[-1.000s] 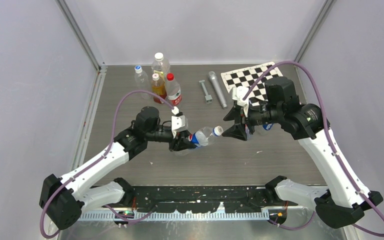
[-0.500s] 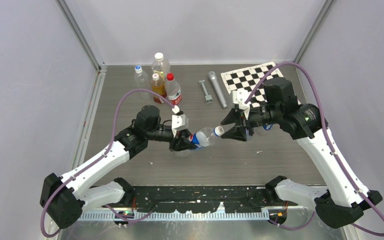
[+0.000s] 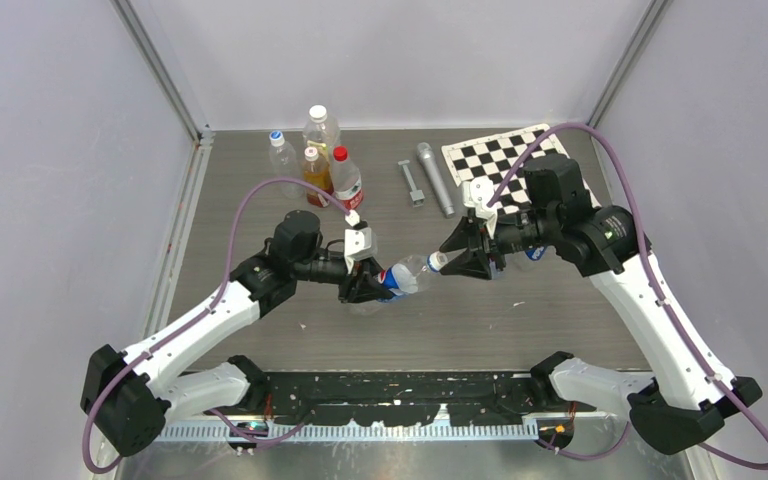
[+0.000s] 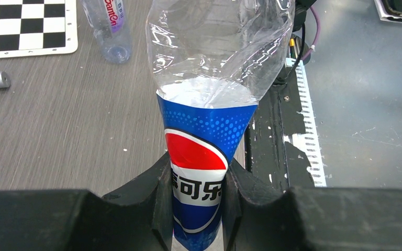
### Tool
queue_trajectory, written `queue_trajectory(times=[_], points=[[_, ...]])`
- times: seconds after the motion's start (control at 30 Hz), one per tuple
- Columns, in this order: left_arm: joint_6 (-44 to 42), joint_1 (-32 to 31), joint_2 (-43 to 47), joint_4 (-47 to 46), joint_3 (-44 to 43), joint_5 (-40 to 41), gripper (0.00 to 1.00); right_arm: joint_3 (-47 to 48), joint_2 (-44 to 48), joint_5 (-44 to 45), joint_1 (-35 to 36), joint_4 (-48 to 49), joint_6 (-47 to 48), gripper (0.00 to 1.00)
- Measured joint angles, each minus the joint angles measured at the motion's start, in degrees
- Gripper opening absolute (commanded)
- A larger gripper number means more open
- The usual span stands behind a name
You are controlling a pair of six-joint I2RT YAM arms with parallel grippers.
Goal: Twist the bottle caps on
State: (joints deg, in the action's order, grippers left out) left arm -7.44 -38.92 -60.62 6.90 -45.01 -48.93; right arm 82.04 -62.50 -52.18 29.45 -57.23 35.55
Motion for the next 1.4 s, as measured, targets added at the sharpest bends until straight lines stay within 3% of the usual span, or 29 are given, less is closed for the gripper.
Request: queue_trajectory(times=[0.73, 0.9, 1.2, 1.4], points=[[0.8, 0.0, 0.0, 0.2, -0.3, -0.3, 0.0, -0.4, -0.3, 0.8, 0.0, 1.5, 0.1, 0.49], [0.9, 0.0, -0.2, 0.2, -0.8, -0.4, 0.0, -0.4, -1.3, 0.4, 0.0, 1.5, -0.1, 0.4], [0.9, 0.0, -0.9, 0.2, -0.9, 0.7, 0.0, -0.3, -2.7, 0.3, -0.1, 1.1, -1.6, 0.15], [0.4, -0.1, -0.8, -0.9, -0.8, 7.0, 0.0, -0.2, -3.6, 3.7, -0.6, 3.3, -10.4, 0.11]])
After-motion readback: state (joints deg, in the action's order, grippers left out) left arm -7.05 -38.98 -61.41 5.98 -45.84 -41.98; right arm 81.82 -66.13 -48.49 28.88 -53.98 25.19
